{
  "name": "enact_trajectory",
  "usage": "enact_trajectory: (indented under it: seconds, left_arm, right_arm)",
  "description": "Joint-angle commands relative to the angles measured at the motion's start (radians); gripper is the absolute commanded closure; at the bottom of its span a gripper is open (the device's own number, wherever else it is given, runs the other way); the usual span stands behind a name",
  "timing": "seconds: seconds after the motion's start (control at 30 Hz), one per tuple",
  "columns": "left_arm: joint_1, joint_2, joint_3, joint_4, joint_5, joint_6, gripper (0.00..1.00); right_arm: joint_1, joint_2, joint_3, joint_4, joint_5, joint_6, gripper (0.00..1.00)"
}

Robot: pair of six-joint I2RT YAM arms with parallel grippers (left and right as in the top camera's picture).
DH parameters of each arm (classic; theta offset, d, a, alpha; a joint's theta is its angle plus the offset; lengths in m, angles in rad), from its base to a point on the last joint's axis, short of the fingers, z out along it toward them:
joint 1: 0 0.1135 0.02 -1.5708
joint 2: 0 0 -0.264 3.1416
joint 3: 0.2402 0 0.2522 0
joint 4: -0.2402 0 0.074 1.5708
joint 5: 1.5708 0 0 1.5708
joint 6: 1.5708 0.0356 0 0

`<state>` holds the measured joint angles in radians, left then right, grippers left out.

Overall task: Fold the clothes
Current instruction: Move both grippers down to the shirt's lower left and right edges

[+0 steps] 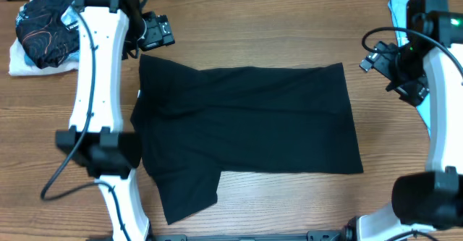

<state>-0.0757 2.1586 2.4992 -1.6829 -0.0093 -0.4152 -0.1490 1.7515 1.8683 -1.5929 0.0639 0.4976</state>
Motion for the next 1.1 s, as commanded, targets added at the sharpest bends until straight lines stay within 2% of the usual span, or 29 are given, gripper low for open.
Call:
enact_trajectory:
  seconds: [0.0,0.03,0.1,0.17,0.47,0.6,0.8,1.07]
  left_arm:
    - [-0.025,-0.227,-0.098,-0.007,0.04,0.01,0.0]
    - [-0.037,-0.327,-0.193,-0.007,0.035,0.008,0.0]
    - [-0.053,-0.414,-0.287,-0.007,0.035,0.007,0.0]
    - [-0.09,-0.563,-0.455,-0.006,0.022,-0.055,0.0]
    - [-0.231,-0.918,-0.921,0.068,0.022,-0.198,0.0]
    - [-0.255,-0.971,-1.115,0.124,0.041,-0.24,0.0]
    - [-0.252,-0.941,-1.348,0.229,0.054,-0.27,0.0]
    - [-0.251,-0.882,-1.512,0.264,0.055,-0.356,0.0]
  right_arm:
    - [-0.004,-0.092,0.024,-0.04,-0.006,0.008,0.0]
    - [-0.003,-0.12,0.023,-0.078,-0.006,0.008,0.0]
    - [-0.003,-0.139,0.019,-0.101,-0.01,0.008,0.0]
    - [-0.001,-0.187,-0.028,-0.101,-0.053,0.005,0.0]
    - [0.006,-0.374,-0.262,-0.048,-0.059,0.013,0.0]
    - [0.006,-0.415,-0.37,0.004,-0.066,0.012,0.0]
    - [0.006,-0.416,-0.532,0.101,-0.092,0.012,0.0]
    - [0.006,-0.416,-0.689,0.236,-0.135,0.013,0.0]
